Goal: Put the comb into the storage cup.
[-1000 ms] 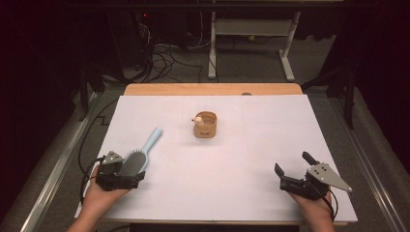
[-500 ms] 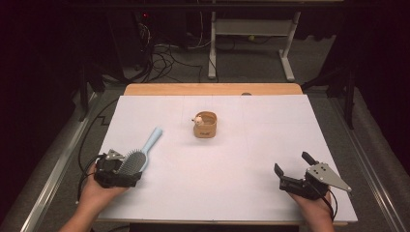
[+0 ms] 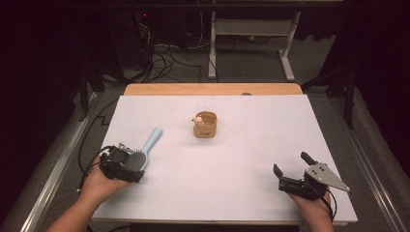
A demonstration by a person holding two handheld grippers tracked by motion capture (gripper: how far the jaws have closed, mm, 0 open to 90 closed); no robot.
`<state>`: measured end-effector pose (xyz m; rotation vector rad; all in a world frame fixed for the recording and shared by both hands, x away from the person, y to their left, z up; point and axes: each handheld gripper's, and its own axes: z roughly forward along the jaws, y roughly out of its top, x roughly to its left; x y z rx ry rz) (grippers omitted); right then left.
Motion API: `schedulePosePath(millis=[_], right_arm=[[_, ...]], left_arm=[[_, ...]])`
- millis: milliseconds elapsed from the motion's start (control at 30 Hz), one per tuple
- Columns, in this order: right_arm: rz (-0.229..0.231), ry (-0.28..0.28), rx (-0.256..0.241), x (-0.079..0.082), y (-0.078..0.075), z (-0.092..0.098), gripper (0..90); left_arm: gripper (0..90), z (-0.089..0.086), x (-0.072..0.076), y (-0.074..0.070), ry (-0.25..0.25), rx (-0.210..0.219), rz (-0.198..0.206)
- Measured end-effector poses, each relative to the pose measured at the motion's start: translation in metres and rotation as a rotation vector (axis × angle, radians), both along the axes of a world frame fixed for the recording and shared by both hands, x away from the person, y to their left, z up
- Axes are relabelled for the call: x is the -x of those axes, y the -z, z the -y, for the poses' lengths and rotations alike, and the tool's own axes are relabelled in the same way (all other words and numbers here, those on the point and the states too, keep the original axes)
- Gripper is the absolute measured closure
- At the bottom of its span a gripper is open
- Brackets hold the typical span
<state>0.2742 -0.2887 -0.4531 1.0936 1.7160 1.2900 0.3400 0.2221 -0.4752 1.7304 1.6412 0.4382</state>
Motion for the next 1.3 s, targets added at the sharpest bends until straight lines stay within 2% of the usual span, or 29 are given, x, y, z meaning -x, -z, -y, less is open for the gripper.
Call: schedulePosePath(millis=[333, 500, 733, 933, 1067, 1300], right_arm=[[-0.003, -0.002, -0.001, -0.001, 0.001, 0.000, 0.1], [-0.003, 0.000, -0.004, 0.001, 0.000, 0.000, 0.1], [-0.002, 0.002, -0.006, 0.001, 0.000, 0.000, 0.1], [0.002, 0.005, -0.009, 0.001, -0.001, 0.001, 0.1], [0.006, 0.008, -0.010, 0.002, -0.001, 0.001, 0.1], [0.013, 0.015, -0.015, 0.003, -0.002, 0.001, 0.1]], left_arm=[[4.5, 0.004, -0.010, 0.003, -0.004, -0.011, -0.055], [4.2, 0.004, -0.012, 0.003, -0.004, -0.017, -0.065], [5.4, 0.004, -0.017, 0.002, -0.004, 0.002, -0.101], [5.5, 0.002, -0.018, 0.003, 0.000, 0.021, -0.104], [4.2, 0.001, -0.020, 0.004, 0.000, 0.036, -0.121], [2.9, 0.001, -0.021, 0.005, -0.014, 0.045, -0.112]])
